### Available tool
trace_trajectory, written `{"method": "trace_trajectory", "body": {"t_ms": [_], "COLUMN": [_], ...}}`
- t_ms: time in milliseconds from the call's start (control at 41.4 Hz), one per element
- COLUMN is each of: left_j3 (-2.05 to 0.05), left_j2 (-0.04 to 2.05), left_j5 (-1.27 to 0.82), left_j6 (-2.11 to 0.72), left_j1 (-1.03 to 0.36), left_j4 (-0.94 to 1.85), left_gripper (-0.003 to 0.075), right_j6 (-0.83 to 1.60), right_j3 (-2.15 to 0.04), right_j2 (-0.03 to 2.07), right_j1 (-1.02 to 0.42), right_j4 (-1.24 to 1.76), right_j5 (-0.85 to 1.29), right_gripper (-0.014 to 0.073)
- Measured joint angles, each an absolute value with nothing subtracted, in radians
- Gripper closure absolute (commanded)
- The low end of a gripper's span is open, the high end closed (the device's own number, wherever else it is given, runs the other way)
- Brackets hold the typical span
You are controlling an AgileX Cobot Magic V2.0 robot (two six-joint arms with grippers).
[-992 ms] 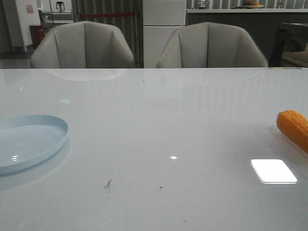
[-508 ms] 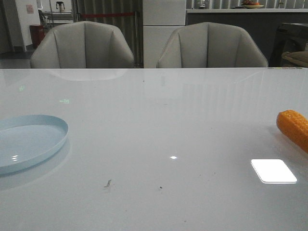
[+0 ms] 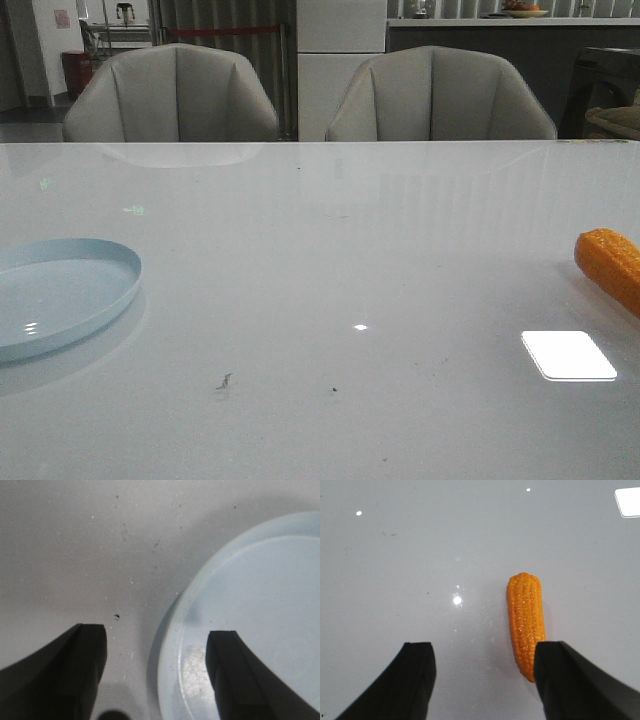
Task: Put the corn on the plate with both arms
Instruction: 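Lower the left gripper to the blue plate rim and push it toward the table center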
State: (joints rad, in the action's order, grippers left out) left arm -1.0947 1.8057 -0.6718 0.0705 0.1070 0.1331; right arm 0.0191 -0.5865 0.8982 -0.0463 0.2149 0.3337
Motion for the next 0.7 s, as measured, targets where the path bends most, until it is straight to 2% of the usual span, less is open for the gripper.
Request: {"method": "trace_trajectory", "body": {"t_ms": [169,242,339,435,508,701], "left_j3": [-1.097,-1.101,-1.101,-1.103,-1.103,-1.112], "left_j2": [1.850,1.857,1.860,1.862,1.862,1.862], "left_j5": [-0.672,-0.672,-0.672,-0.672,-0.672,-0.672], "left_j6": [0.070,0.070,0.070,0.070,0.070,0.051], "left_j1": [0.107,0.107,0.107,0.107,0.107,0.084], "left_j4": [0.133,0.131,0.131,0.131,0.147,0.156], "left_gripper": [0.0233,0.0260,0.0386,0.0639,0.0603,0.0628], "right_j6": [0.019,0.019,0.019,0.019,0.019,0.018], "right_j3": [-0.587,-0.587,-0.587,-0.587,-0.587,-0.587], "right_j2": [0.898,0.898,0.898,0.898,0.898,0.898], "right_j1": [-0.046,-0.046,-0.046,-0.046,-0.046,-0.046], "right_j4": [0.215,0.215,0.215,0.215,0.215,0.215], "right_j5": [0.334,0.334,0.334,0.334,0.334,0.334], "right_gripper": [0.0063,0.0063,0.0063,0.0063,0.0063,0.0063]}}
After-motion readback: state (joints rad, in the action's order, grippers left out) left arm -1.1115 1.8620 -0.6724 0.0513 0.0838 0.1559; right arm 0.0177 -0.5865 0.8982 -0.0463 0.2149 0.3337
